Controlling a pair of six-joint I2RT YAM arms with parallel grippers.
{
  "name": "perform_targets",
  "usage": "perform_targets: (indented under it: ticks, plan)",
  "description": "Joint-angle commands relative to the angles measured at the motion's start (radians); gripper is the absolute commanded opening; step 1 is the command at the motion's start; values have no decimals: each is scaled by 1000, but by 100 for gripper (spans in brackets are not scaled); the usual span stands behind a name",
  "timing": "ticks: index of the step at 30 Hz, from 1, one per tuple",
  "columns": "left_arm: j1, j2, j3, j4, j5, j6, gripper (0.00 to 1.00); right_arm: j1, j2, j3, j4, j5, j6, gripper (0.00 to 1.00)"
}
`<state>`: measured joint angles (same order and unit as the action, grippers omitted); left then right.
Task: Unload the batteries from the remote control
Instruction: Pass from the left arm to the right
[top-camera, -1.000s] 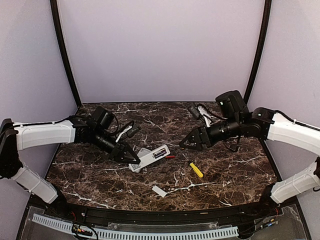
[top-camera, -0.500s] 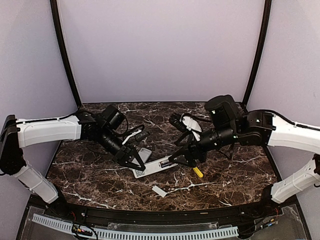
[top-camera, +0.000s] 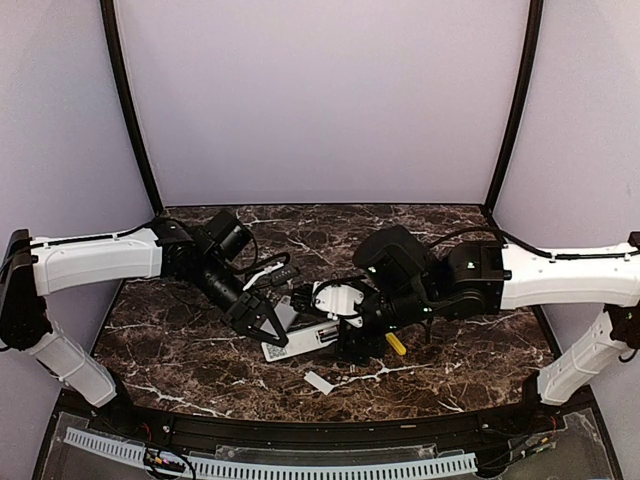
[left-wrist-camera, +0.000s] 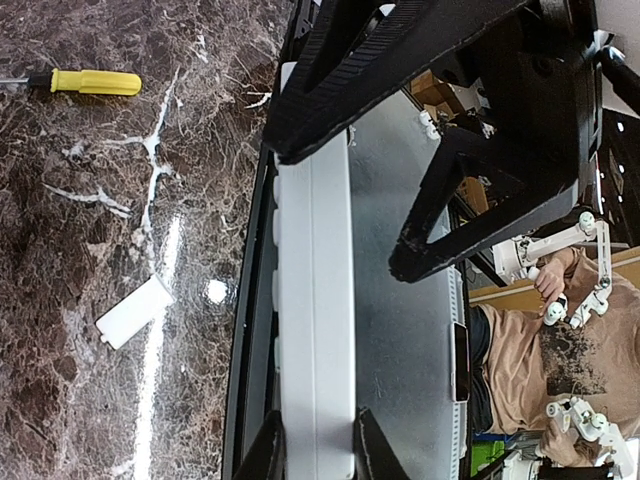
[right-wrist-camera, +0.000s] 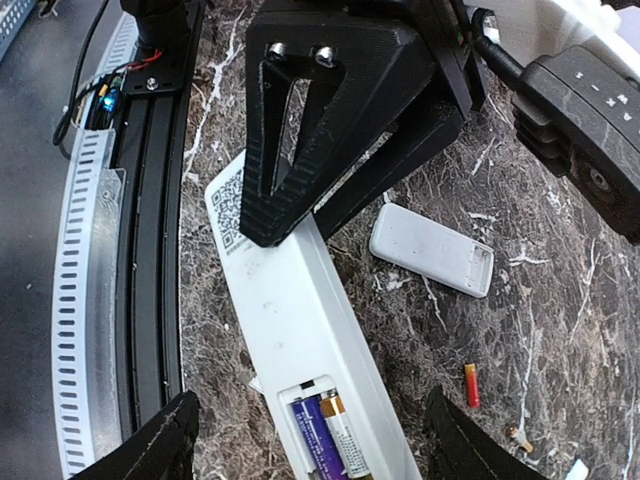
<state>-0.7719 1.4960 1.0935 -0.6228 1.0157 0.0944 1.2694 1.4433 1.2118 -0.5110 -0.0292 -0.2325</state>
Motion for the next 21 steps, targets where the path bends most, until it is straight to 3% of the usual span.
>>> perform_targets:
  ticks: [1, 6, 15, 21]
  plan:
    - [-6, -20, 21, -38, 33, 18, 1, 23, 37, 52, -36, 98, -118, 75]
    - [-7, -26, 17, -32, 49, 11, 1, 45, 47, 51, -27, 168, -186, 74]
    - [-6, -23, 18, -29, 83, 6, 2, 84, 74, 52, -13, 257, -260, 64]
    - [-6, -28, 23, -28, 87, -2, 3, 100, 91, 54, -8, 295, -271, 45]
